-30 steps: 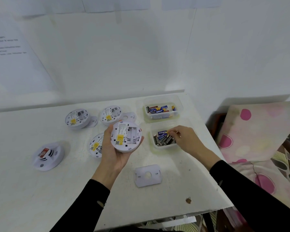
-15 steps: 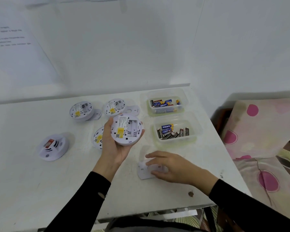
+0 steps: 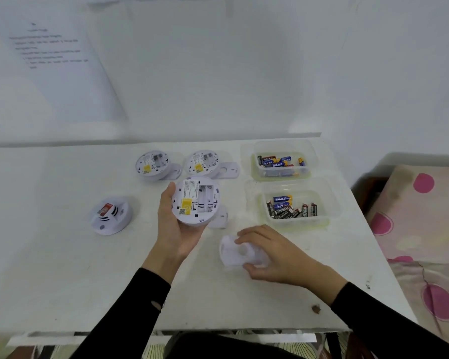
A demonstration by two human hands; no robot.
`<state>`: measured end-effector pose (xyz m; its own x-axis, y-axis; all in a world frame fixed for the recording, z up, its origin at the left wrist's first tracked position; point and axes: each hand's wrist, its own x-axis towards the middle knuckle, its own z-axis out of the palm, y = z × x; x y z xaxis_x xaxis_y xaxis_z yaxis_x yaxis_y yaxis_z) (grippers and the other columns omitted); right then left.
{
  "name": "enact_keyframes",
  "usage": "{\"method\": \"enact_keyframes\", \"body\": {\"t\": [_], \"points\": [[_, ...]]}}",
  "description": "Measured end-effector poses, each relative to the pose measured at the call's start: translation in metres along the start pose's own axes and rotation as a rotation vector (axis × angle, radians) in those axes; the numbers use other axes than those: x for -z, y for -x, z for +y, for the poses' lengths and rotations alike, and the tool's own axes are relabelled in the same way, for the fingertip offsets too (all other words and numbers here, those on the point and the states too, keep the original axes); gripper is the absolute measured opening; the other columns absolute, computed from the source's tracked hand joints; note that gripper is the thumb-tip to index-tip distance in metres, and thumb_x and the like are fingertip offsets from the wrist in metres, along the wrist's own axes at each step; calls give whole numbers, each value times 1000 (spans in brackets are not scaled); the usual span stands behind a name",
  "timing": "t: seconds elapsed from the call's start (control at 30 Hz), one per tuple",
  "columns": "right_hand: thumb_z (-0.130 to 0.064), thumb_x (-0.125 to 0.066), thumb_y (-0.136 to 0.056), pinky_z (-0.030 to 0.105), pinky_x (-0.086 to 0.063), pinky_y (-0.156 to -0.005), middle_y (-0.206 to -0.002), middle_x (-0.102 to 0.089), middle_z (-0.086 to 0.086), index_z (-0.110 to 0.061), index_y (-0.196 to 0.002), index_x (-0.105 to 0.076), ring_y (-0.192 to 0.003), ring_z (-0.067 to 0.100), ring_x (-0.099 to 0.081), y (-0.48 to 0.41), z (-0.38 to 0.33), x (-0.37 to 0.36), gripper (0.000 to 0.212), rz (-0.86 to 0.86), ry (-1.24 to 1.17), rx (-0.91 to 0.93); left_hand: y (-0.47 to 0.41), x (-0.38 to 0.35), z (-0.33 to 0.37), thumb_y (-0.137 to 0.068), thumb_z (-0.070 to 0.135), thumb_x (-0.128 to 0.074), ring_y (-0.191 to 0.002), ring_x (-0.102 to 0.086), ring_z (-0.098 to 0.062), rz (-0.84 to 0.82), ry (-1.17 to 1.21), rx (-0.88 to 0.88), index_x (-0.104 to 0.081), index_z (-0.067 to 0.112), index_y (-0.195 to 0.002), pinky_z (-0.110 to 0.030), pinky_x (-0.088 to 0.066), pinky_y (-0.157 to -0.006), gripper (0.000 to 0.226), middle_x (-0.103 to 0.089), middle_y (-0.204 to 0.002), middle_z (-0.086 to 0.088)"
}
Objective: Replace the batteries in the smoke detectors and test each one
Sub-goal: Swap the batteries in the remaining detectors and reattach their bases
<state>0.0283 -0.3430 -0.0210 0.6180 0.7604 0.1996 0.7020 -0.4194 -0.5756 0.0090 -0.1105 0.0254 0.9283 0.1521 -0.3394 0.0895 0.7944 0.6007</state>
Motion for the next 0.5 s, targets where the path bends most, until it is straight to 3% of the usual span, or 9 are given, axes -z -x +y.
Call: {"method": "enact_keyframes", "body": {"t": [0.13, 0.27, 0.33, 0.5], "points": [[-28, -73, -76, 18, -40, -98, -125, -60, -4, -18, -116, -62, -114, 10, -53, -45, -22, 5, 43, 72, -39, 60, 0, 19, 39, -98, 51, -43, -111, -67, -25, 51, -19, -117, -61, 16, -131, -40, -54, -95, 51, -68, -125, -9], [-32, -72, -79, 17, -40, -97, -124, -57, -11, -24, -119, -59, -113, 6, -50, -106, -40, -8, 43, 20, -133, -18, -4, 47, 93, -100, 47, -40, -98, -70, -18, 137, -80, -238, -72, 20, -112, -27, -59, -72, 43, -73, -110, -3], [-34, -71, -81, 17, -40, -96, -124, -56, -15, -26, -121, -57, -115, 4, -50, -142, -51, -18, 44, -7, -159, -55, -6, 65, 124, -102, 44, -39, -96, -71, -15, 155, -118, -290, -78, 23, -100, -25, -59, -73, 45, -75, -107, -1], [-38, -71, -81, 24, -44, -95, -125, -58, -16, -31, -120, -57, -113, 3, -53, -235, -85, -44, 42, -88, -238, -138, -24, 119, 204, -104, 31, -45, -115, -65, -22, 179, -216, -368, -57, 9, -133, -35, -52, -97, 39, -68, -125, -10]]}}
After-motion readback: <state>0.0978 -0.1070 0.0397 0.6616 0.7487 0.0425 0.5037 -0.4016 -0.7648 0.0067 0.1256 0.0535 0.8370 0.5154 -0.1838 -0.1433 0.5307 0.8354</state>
